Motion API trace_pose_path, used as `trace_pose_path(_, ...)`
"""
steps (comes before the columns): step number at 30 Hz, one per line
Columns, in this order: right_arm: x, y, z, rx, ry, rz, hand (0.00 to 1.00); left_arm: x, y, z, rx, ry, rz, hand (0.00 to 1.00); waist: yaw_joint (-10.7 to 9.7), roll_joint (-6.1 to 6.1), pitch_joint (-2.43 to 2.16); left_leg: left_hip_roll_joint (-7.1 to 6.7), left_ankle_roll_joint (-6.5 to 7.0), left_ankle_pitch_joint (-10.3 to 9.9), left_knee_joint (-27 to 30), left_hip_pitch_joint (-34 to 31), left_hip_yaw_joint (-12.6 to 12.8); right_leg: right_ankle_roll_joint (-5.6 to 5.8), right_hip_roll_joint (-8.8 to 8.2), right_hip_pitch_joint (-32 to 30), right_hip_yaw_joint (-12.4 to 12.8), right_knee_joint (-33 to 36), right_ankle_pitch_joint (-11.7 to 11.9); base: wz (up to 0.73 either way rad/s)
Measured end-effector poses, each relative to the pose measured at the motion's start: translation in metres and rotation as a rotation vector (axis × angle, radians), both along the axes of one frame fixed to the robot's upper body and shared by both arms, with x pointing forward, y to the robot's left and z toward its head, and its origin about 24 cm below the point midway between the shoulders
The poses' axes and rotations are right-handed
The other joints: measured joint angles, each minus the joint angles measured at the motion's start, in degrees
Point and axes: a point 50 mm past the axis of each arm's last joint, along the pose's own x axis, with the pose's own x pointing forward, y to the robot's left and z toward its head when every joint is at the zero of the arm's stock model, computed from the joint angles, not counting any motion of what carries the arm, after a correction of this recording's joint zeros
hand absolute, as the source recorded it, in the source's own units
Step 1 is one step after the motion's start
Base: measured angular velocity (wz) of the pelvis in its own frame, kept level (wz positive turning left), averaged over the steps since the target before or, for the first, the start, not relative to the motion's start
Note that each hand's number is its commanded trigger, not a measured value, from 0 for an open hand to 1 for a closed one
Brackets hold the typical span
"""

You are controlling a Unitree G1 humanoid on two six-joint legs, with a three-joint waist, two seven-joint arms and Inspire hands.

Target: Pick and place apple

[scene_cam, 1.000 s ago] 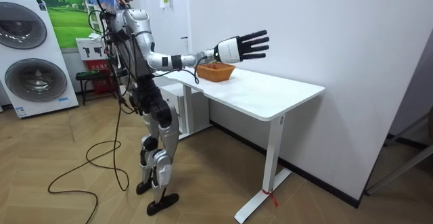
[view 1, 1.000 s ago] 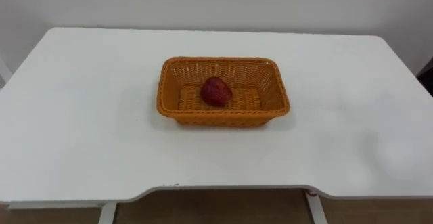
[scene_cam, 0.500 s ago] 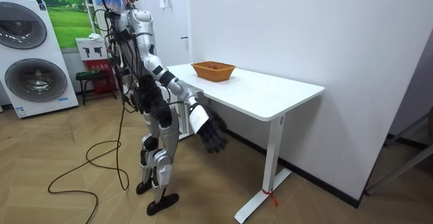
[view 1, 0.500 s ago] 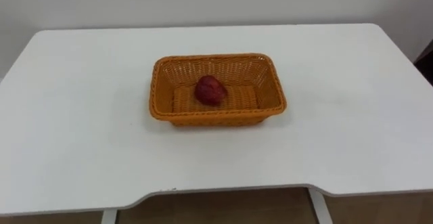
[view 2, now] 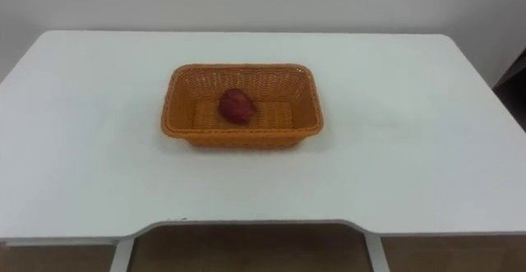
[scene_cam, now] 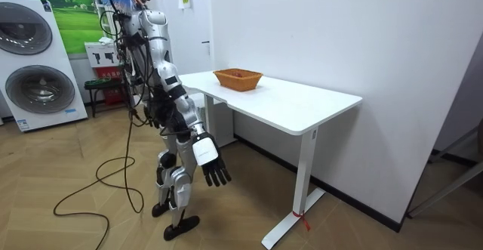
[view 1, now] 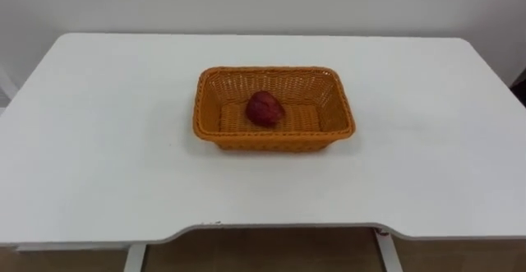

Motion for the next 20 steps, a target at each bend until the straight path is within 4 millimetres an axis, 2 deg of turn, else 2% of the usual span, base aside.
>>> trace_pose_path(9, -0.001, 0.026, -0.013, 0.143, 0.094, 0.309, 0.0, 0.001, -0.009, -0.004, -0.021, 0.032, -0.031, 0.0, 0.4, 0.79, 0.07, -0.02, -0.02, 0.0, -0.3, 0.0, 0.1, 0.0, 0.05, 0.1, -0.1, 0.0, 0.0, 0.0)
trace_pose_path(11, 0.001, 0.035, -0.016, 0.175, 0.101, 0.374, 0.0, 0.001, -0.016, -0.006, -0.041, 0.036, -0.036, 0.0, 0.6, 1.34, 0.1, 0.04, -0.02, 0.0, -0.5, -0.1, -0.1, 0.0, 0.06, 0.1, 0.0, -0.1, 0.0, 0.0)
trace_pose_path(14, 0.0, 0.043, -0.019, 0.217, 0.106, 0.414, 0.0, 0.002, -0.021, -0.008, -0.053, 0.042, -0.056, 0.0, 1.1, 2.04, 0.15, 0.01, 0.02, -0.1, -0.9, 0.0, -0.1, 0.0, 0.04, 0.0, 0.0, -0.1, 0.0, 0.0)
trace_pose_path(20, 0.001, 0.05, -0.021, 0.261, 0.094, 0.443, 0.0, 0.002, -0.025, -0.01, -0.066, 0.048, -0.053, 0.0, 1.6, 2.32, 0.19, -0.06, 0.02, -0.1, -0.8, 0.0, 0.0, 0.0, 0.05, -0.2, 0.2, -0.2, 0.0, 0.0)
